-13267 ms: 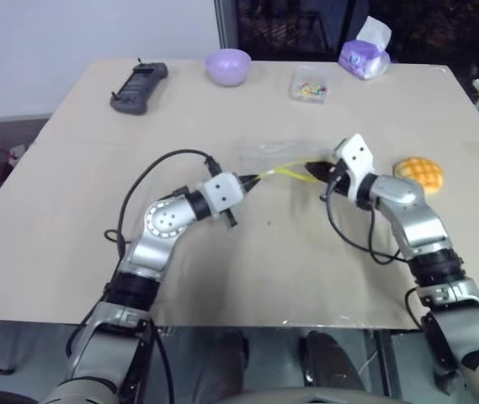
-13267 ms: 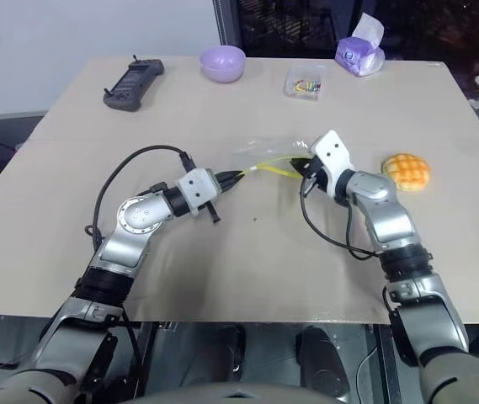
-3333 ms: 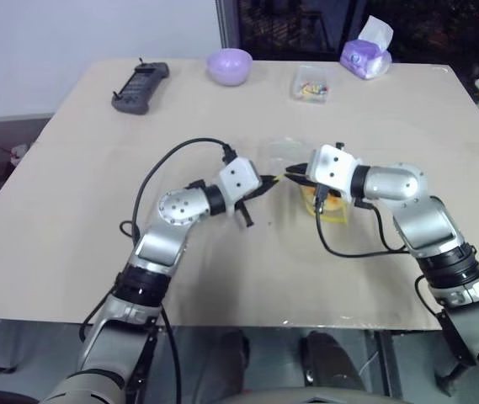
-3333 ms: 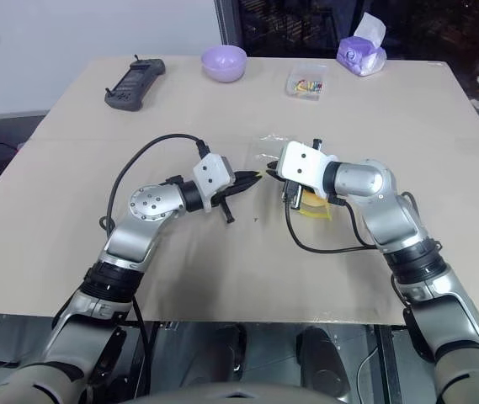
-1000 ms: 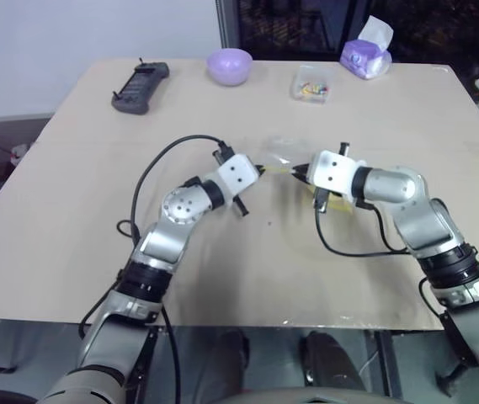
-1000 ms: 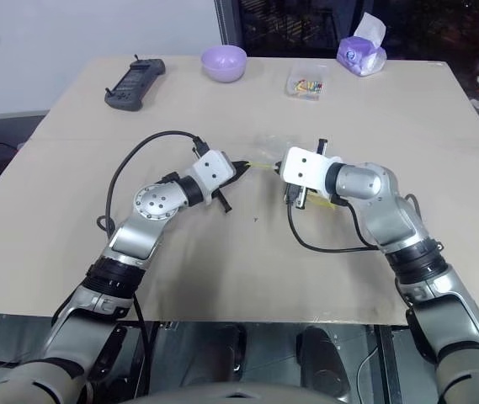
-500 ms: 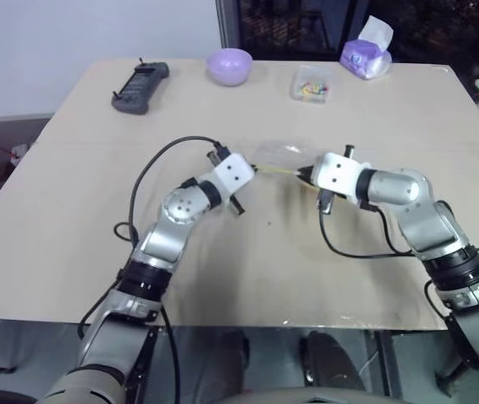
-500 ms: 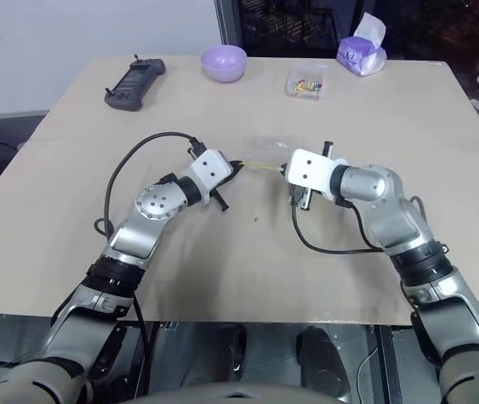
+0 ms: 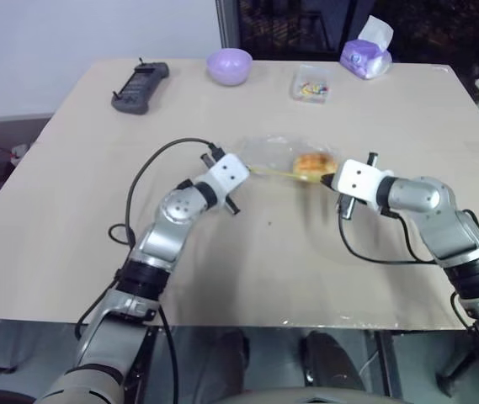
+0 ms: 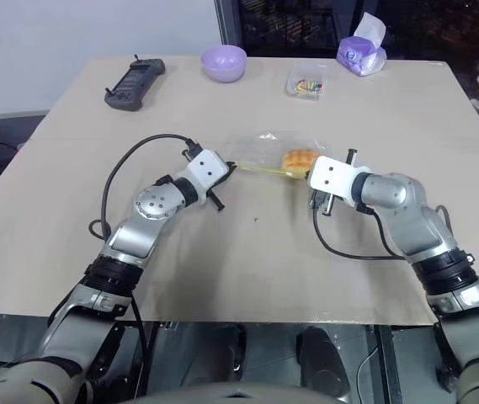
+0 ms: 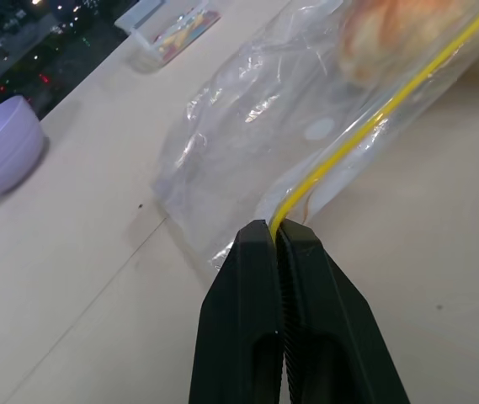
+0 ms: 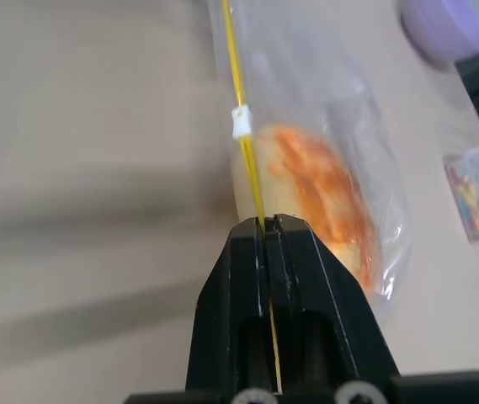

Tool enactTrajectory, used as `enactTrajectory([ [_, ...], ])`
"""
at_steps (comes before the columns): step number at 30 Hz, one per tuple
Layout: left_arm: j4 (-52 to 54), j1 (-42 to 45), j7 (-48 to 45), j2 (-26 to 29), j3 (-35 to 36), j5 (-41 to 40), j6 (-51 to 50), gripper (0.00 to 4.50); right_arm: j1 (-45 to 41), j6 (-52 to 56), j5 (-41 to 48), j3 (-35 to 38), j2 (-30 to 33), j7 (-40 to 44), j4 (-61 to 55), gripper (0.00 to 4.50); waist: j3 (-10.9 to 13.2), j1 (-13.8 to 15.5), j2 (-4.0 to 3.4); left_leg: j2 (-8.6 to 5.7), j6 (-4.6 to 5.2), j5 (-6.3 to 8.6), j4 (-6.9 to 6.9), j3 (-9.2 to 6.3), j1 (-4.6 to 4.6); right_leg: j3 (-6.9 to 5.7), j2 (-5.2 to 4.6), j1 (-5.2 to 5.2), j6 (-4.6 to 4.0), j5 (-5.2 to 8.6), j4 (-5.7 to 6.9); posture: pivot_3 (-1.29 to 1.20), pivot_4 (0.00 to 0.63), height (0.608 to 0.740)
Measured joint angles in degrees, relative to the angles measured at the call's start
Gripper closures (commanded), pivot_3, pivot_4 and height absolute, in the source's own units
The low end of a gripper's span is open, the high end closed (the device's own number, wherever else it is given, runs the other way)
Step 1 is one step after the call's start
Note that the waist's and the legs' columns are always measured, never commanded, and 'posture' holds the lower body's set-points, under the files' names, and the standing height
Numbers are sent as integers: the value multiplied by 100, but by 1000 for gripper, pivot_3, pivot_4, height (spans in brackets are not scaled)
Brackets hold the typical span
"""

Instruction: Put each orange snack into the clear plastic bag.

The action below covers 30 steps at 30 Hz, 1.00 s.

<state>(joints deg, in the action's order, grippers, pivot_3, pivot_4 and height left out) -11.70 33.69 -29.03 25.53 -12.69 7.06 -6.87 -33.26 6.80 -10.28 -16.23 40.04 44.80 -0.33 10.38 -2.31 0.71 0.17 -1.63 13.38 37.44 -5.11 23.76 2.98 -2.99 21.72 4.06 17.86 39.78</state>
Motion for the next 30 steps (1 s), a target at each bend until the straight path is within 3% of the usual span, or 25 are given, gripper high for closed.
enactTrajectory([
  [17, -207, 98, 36, 1, -28, -28, 18, 4500, 117, 169, 92, 271, 198, -137, 42, 4470, 0, -1, 0, 0, 0, 0, 0, 1, 0, 1, 0, 0, 0, 0, 1, 0, 150, 740],
  [25, -324, 97, 115, -7, 194, -32, 120, 4500, 118, 179, 45, 399, 271, -138, 204, 1774, 0, 1, 1, 0, -1, 0, 0, 1, 0, 1, -1, 0, 0, 0, 0, 0, 150, 740],
  [30, -311, 95, 27, -119, 190, -40, 225, 4500, 118, 210, 97, 401, 207, -91, 194, 1774, 0, 0, 1, 0, -1, 0, 0, 1, 0, 1, -1, 0, 0, 0, 0, 0, 150, 740],
])
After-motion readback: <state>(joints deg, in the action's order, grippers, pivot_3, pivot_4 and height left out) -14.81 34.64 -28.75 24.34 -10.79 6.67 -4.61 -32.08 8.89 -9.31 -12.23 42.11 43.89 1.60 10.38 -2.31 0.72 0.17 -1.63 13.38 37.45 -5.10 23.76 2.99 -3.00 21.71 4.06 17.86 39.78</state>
